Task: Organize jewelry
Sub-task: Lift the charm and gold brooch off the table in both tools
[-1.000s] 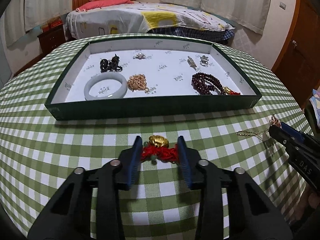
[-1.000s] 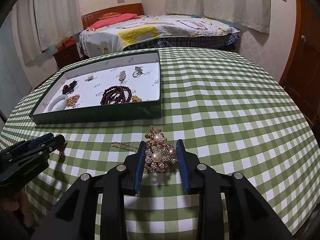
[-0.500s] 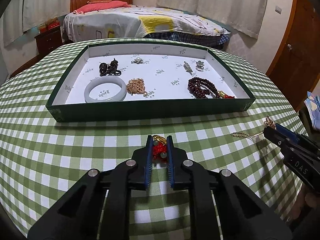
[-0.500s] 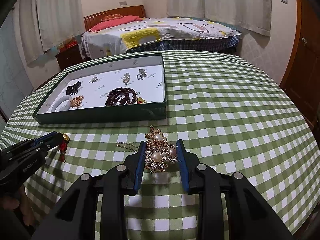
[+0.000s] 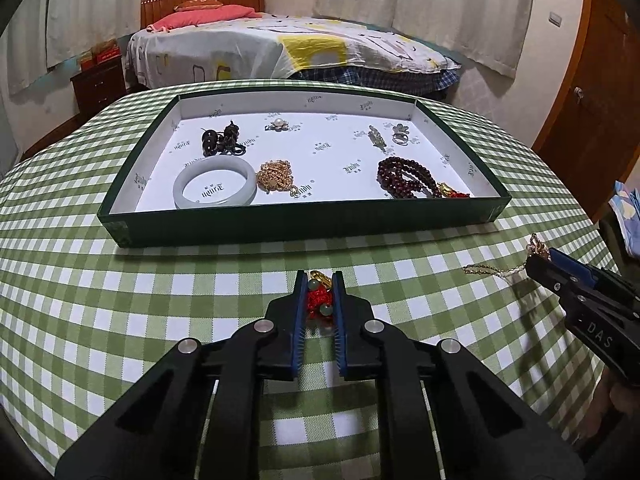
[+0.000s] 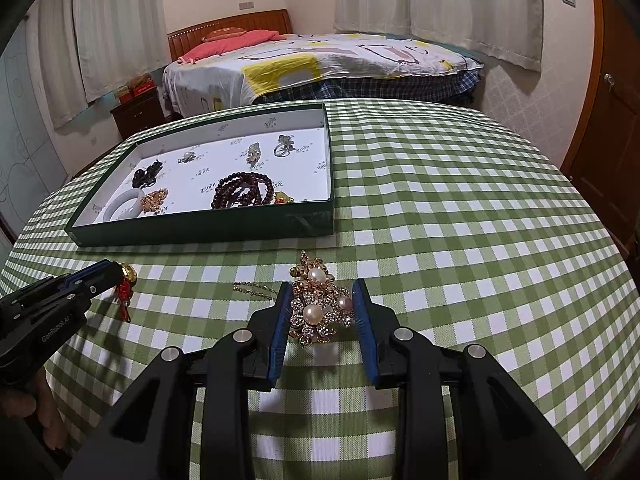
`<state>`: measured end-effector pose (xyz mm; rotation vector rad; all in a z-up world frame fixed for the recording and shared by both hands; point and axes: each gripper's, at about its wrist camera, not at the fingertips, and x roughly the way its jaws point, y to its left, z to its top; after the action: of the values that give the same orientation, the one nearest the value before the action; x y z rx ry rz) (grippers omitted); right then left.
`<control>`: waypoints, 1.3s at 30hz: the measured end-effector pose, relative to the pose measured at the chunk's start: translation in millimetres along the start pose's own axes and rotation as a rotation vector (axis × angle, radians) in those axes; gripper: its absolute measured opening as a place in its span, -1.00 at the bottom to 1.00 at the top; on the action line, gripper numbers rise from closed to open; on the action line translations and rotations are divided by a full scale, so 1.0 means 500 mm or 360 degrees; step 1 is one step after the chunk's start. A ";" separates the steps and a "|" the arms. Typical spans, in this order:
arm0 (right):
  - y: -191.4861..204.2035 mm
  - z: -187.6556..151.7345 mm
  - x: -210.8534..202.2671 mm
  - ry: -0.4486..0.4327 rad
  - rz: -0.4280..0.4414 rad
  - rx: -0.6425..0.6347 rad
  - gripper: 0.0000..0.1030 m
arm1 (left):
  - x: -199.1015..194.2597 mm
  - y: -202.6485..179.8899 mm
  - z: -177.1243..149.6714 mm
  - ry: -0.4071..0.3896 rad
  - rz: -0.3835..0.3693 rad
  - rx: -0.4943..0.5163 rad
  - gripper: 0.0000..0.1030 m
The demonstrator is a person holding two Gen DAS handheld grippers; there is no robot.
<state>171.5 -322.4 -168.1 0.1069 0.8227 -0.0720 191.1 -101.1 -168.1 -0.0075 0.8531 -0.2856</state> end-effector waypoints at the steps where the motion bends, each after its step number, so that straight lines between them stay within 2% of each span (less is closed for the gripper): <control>1: 0.000 0.000 0.000 0.0000 0.0001 0.0000 -0.39 | -0.001 0.000 0.000 -0.0001 0.0002 0.0002 -0.76; 22: 0.001 -0.002 0.001 -0.0003 0.0001 0.0000 -0.39 | -0.008 0.008 0.002 -0.0020 0.0011 0.0008 -0.77; 39: 0.007 0.003 -0.009 -0.0037 0.0010 -0.0008 -0.39 | -0.043 0.022 0.018 -0.0089 0.0023 -0.0004 -0.77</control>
<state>169.9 -318.9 -163.4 0.1039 0.7990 -0.0651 187.3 -86.1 -147.4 -0.0117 0.7975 -0.2694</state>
